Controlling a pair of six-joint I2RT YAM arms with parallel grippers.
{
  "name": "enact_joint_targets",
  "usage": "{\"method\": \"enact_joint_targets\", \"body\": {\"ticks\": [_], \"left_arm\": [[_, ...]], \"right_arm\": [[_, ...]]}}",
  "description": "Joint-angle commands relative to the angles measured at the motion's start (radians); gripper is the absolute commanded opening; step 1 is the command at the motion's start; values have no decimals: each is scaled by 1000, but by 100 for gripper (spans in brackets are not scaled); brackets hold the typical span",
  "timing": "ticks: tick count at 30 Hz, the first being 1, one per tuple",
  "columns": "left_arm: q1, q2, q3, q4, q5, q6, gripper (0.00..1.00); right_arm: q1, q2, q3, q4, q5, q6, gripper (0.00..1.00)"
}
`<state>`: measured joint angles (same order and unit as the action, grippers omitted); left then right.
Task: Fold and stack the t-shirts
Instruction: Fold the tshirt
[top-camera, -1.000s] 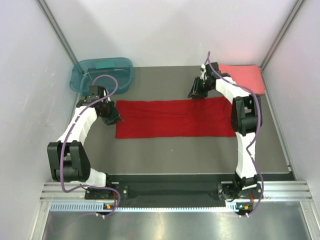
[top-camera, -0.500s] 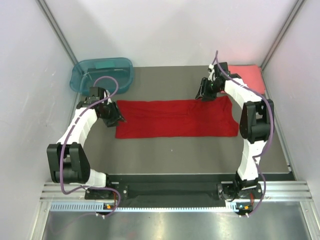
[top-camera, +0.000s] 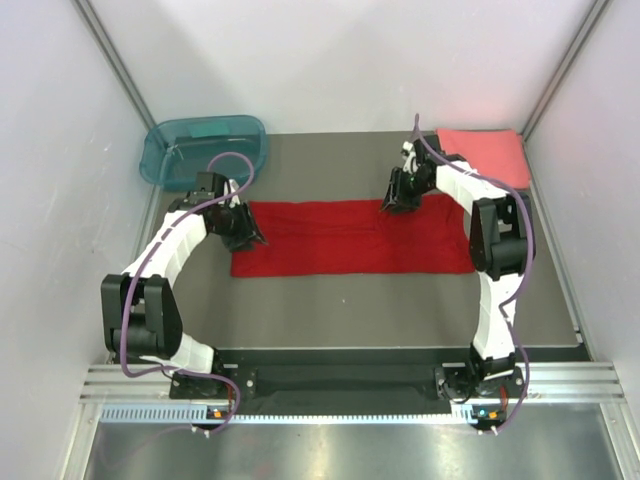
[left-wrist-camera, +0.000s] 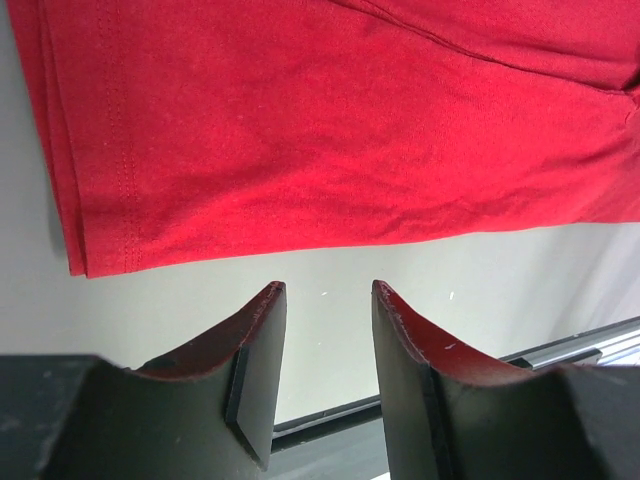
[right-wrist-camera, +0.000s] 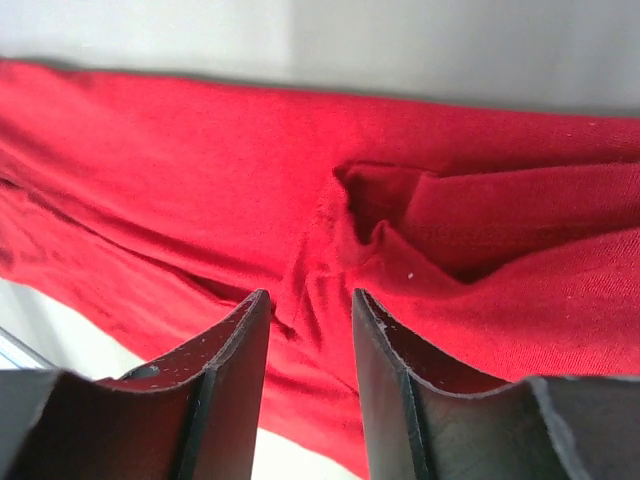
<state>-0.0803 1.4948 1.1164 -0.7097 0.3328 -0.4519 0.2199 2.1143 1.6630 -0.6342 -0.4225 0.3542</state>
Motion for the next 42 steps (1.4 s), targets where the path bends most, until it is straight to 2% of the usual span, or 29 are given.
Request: {"method": "enact_joint_targets", "body": {"ticks": [1, 7, 11, 14, 25, 29, 31, 37, 42], "left_arm": [[-1, -22, 31, 13, 6, -5, 44], [-1, -19, 31, 12, 6, -10, 44], [-1, -16, 31, 12, 5, -10, 44], [-1, -16, 31, 12, 5, -10, 44], [-3, -7, 36, 3, -6, 16, 46], [1, 18, 92, -45, -92, 77, 57], [7, 37, 132, -54, -119, 113, 65], [27, 122, 218, -161, -225, 115, 67], [48, 94, 82, -154, -293, 30, 68]], "right_arm": [[10, 15, 43, 31, 8, 8, 39], [22, 70, 86, 37, 13, -4, 37], [32, 93, 121, 39, 14, -4, 30], [39, 99, 142, 47, 5, 3, 29], [44, 187, 224, -2, -88, 52, 34], [38, 112, 239, -27, -67, 49, 38], [29, 72, 242, -62, -21, 49, 40], [19, -86, 210, -188, 82, -3, 48], [16, -256, 46, -205, 90, -24, 50]]}}
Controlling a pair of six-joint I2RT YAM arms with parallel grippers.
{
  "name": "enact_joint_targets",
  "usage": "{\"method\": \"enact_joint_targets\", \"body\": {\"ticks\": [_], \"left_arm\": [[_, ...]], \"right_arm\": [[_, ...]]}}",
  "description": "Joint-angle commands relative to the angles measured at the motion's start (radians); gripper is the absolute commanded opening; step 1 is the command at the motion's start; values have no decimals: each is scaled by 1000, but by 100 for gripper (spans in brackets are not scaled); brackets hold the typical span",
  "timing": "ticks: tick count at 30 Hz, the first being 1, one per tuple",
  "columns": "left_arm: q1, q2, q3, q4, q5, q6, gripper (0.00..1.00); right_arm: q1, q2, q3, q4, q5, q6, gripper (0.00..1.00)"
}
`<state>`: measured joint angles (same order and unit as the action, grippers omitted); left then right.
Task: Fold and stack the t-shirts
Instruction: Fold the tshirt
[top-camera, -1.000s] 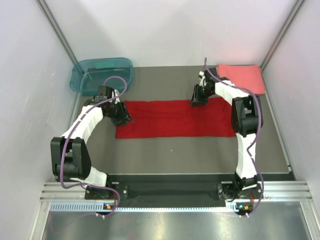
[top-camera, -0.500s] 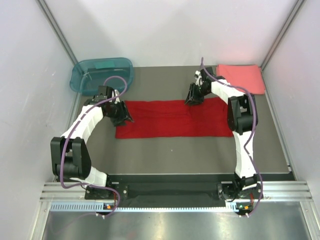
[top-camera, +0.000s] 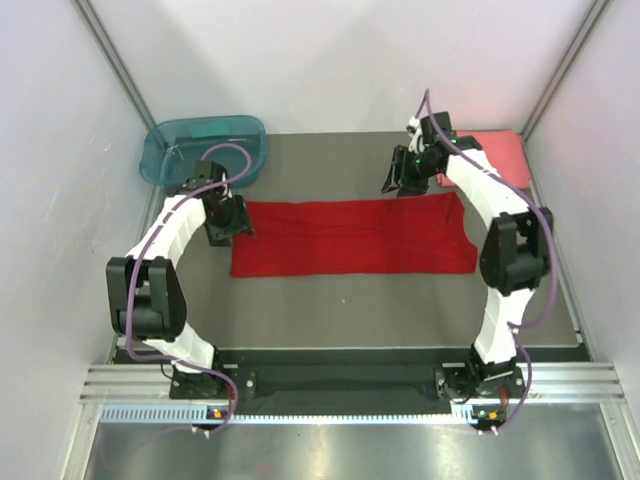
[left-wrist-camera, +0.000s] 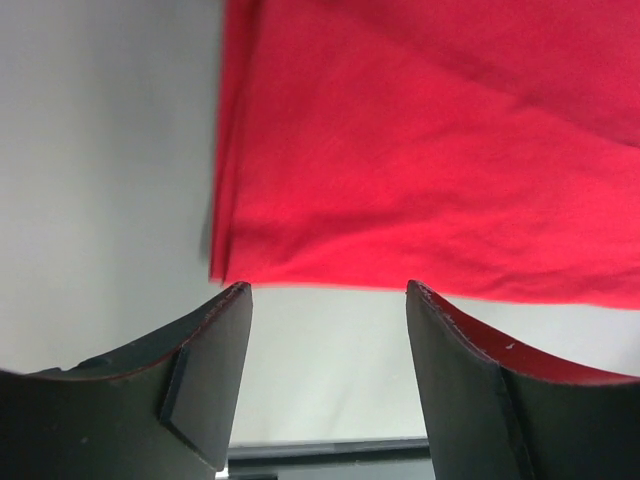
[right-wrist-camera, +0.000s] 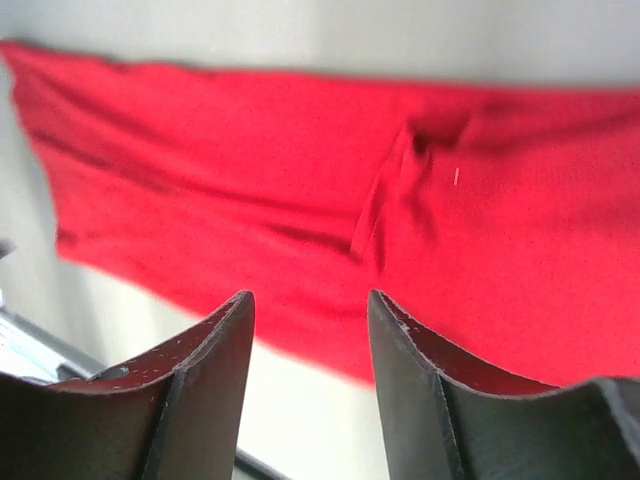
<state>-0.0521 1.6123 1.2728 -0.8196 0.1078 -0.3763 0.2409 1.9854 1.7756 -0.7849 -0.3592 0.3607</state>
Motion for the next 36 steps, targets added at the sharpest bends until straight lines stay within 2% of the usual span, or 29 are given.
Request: {"method": "enact_joint_targets", "body": {"ticks": [1, 6, 11, 15, 18, 25, 28, 29, 32, 36], "left_arm": [[32, -37, -99, -38, -50, -82, 68], [81, -69, -187, 17, 3, -139, 69], [121, -9, -208, 28, 13, -222, 68], [141, 44, -222, 79, 38, -236, 64], [144, 86, -224, 96, 84, -236, 57], [149, 75, -309, 117, 67, -240, 52], [166, 81, -343, 132, 78, -236, 40], [182, 84, -358, 140, 87, -231, 22], [211, 60, -388, 143, 109, -217, 0], [215, -7, -412, 113, 102, -196, 0]], "right_arm": [[-5, -154, -97, -51, 26, -29, 50], [-9, -322, -316, -8, 29, -5, 52], [-23, -434, -455, 12, 20, 17, 53], [-44, -496, -507, 9, 25, 18, 53], [-58, -534, -528, 4, 29, 15, 53], [-81, -579, -541, -13, 39, 17, 55], [-89, -579, -539, -19, 66, 32, 56], [-92, -577, -538, -22, 71, 40, 56], [-114, -568, -525, -22, 68, 67, 56], [-141, -544, -516, -13, 74, 131, 57]]}}
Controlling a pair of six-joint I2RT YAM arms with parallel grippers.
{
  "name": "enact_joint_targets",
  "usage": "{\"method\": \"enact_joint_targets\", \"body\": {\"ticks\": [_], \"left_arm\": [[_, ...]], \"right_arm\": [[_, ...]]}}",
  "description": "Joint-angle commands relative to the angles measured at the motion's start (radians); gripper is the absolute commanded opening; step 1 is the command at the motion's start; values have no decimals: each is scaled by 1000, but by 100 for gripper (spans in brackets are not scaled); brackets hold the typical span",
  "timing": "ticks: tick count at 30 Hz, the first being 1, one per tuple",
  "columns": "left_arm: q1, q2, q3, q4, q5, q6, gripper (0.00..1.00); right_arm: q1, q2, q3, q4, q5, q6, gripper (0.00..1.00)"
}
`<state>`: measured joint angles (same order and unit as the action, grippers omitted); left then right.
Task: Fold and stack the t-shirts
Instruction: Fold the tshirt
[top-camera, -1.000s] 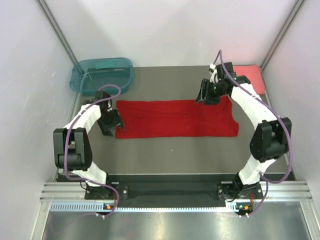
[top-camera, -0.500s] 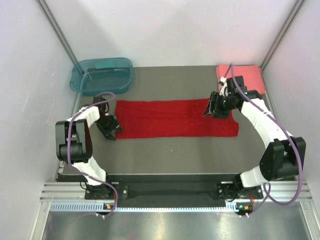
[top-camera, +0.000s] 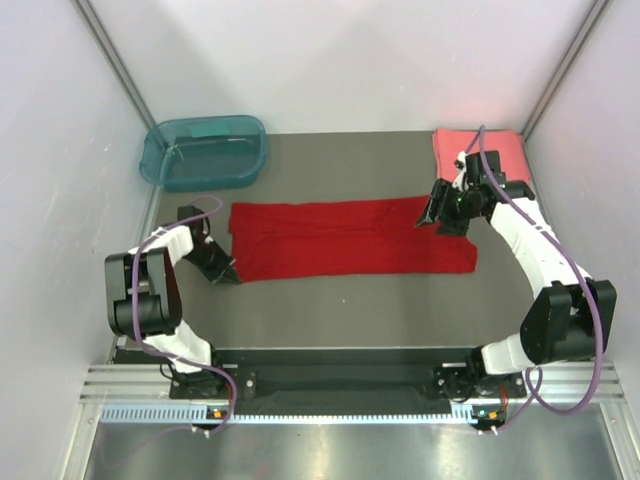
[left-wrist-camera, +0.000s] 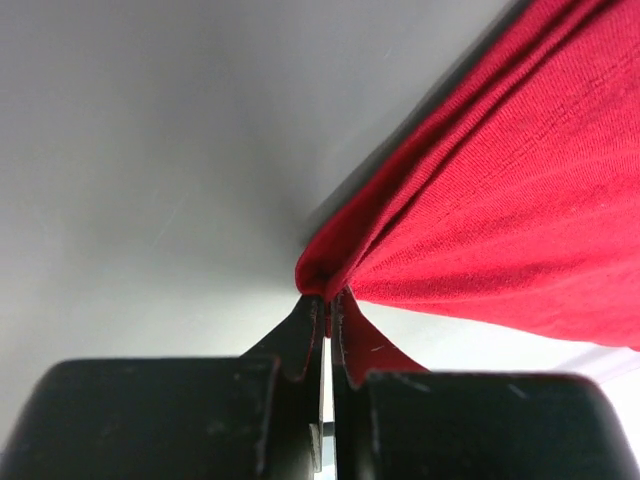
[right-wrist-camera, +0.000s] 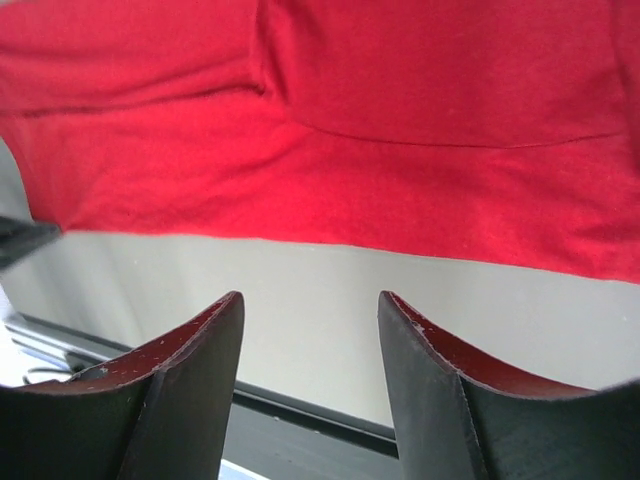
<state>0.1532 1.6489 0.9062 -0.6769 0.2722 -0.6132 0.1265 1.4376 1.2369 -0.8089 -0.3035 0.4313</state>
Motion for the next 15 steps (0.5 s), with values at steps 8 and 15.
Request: {"method": "enact_joint_targets", "body": {"ticks": [8, 15], "left_arm": [[-17, -322, -222, -113, -4, -10, 0], [-182, -569, -316, -228, 28, -129, 0]], "right_arm": [[-77, 37, -51, 60, 29, 156, 56], [-123, 70, -102, 83, 43, 150, 56]]}}
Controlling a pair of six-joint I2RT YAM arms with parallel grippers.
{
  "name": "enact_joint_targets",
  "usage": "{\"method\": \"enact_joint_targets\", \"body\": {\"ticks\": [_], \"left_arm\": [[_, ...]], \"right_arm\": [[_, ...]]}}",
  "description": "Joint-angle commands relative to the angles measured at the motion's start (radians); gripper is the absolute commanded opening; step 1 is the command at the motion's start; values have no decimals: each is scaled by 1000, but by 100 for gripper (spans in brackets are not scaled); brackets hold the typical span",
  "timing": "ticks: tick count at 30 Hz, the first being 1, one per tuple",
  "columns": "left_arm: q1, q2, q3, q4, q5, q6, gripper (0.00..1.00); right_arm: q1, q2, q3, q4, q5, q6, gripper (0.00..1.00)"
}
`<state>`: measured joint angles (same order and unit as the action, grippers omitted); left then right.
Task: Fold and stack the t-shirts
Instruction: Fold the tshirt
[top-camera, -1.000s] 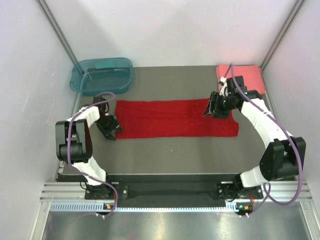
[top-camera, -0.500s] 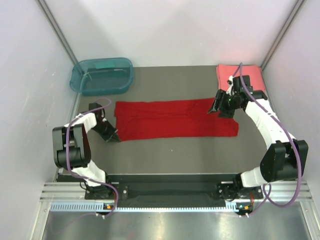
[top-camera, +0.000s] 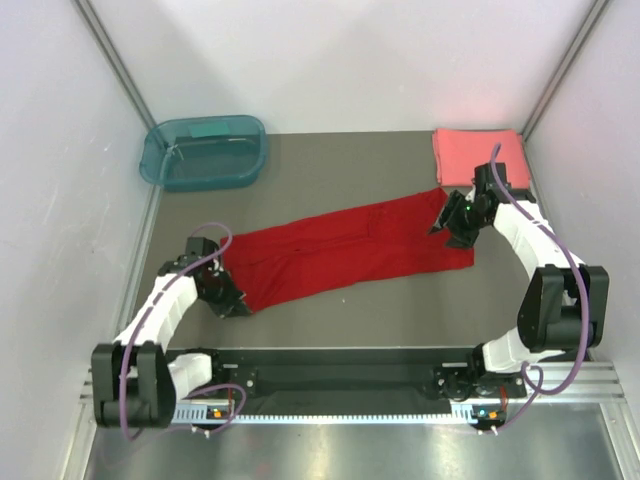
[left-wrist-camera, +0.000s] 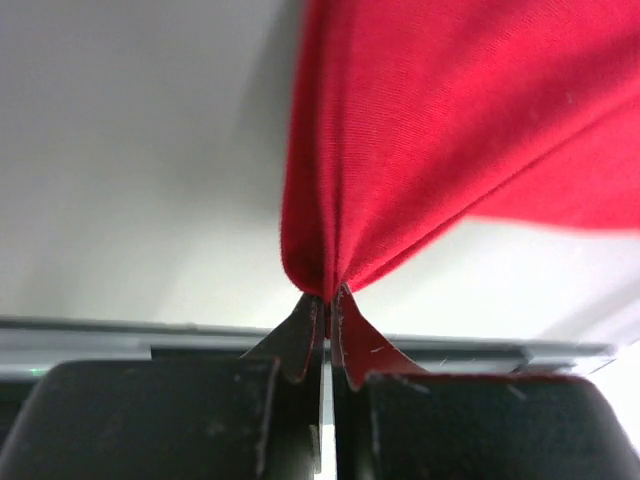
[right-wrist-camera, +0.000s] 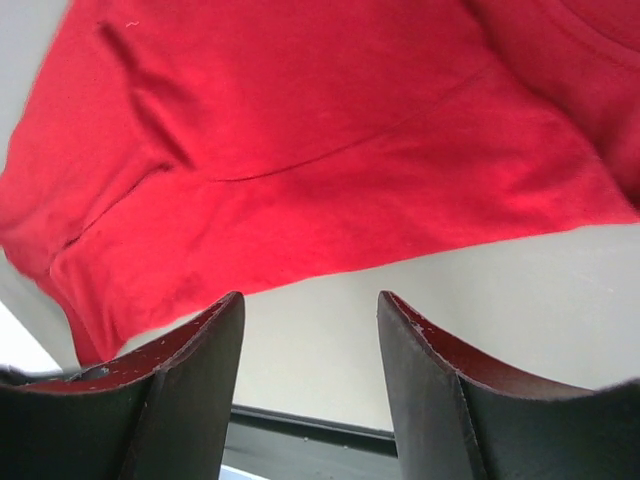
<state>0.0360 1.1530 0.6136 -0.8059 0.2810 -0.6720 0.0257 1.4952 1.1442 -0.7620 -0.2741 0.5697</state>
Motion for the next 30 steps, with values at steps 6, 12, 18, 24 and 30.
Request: {"method": "enact_joint_targets", "body": {"ticks": [6, 12, 18, 24, 30], "left_arm": [[-166, -260, -32, -215, 14, -97, 9], [-168, -300, 136, -274, -85, -58, 37], [-168, -262, 352, -288, -62, 32, 56], [-166, -159, 463, -130, -126, 166, 64], [-110, 189, 592, -113, -111, 405, 66]], "right_arm": [[-82, 28, 9, 36, 39, -16, 56], [-93, 16, 2, 35, 64, -34, 56], [-155, 19, -70, 85, 33, -22, 56], [-184, 69, -37, 102, 52, -63, 56], [-136, 213, 161, 66, 142, -152, 55]]}}
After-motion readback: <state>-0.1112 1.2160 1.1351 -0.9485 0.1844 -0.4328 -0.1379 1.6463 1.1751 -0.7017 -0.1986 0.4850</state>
